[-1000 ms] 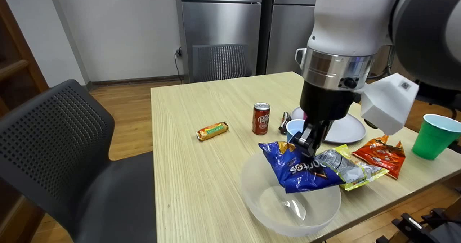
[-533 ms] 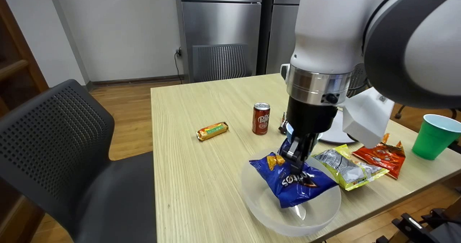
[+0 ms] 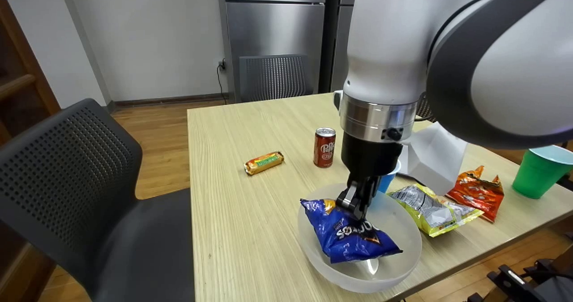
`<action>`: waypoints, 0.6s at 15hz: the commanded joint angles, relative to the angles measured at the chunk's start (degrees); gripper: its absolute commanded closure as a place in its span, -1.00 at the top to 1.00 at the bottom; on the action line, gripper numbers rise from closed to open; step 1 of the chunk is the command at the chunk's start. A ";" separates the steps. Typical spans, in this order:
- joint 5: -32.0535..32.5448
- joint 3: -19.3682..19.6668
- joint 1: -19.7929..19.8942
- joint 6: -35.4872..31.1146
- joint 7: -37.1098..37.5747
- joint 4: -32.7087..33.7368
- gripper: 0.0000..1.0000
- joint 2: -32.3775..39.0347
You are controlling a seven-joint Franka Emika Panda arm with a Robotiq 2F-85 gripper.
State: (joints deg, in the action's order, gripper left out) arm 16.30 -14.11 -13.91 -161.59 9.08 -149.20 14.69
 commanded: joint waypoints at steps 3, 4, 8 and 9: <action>-0.51 2.24 -2.49 0.46 -0.79 1.39 0.10 0.46; -0.53 2.43 -2.55 0.18 -0.68 1.18 0.27 0.20; -1.62 2.84 -2.72 -0.50 -0.83 0.18 0.87 -1.07; -2.19 2.64 -2.53 -0.71 -0.92 -0.21 0.98 -1.60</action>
State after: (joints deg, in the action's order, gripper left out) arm 15.99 -11.90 -15.74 -161.72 9.07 -148.47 15.13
